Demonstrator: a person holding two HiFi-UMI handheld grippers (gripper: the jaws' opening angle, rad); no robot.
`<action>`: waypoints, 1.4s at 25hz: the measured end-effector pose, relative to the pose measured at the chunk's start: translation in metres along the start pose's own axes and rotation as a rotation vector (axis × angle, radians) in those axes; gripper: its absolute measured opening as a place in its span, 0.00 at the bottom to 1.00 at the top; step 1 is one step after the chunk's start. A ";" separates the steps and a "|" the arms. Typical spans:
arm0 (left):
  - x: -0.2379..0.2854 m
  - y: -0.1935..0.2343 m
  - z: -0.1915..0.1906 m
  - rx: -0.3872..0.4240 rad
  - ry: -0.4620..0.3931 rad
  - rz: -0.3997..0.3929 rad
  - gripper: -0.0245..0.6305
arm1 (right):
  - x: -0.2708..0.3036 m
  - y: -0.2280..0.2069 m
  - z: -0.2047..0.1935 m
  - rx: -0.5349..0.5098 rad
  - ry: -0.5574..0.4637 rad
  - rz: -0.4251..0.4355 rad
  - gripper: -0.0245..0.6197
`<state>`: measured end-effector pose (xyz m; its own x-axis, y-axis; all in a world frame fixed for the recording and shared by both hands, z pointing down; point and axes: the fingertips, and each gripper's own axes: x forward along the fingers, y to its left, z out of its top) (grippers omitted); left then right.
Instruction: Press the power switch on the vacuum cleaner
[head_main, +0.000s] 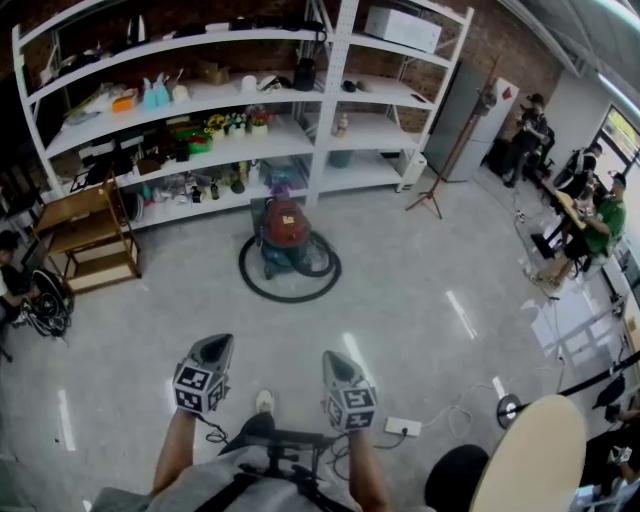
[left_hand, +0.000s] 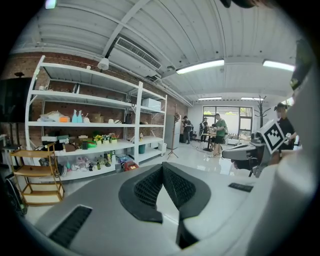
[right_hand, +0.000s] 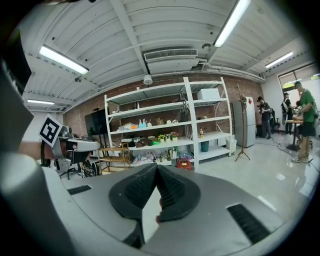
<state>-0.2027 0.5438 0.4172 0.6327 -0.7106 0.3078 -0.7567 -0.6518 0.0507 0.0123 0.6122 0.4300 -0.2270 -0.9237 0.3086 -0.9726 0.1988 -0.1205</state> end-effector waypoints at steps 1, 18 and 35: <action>0.005 0.004 0.003 0.001 -0.002 -0.003 0.05 | 0.006 -0.001 0.003 0.000 -0.003 -0.002 0.06; 0.114 0.087 0.055 0.013 -0.012 -0.031 0.05 | 0.124 -0.040 0.065 -0.001 -0.006 -0.037 0.06; 0.171 0.147 0.075 0.004 -0.024 -0.030 0.05 | 0.206 -0.047 0.095 -0.012 -0.005 -0.028 0.06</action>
<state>-0.1935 0.3066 0.4062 0.6586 -0.6970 0.2837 -0.7369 -0.6737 0.0553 0.0162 0.3811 0.4102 -0.1994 -0.9304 0.3075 -0.9791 0.1766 -0.1005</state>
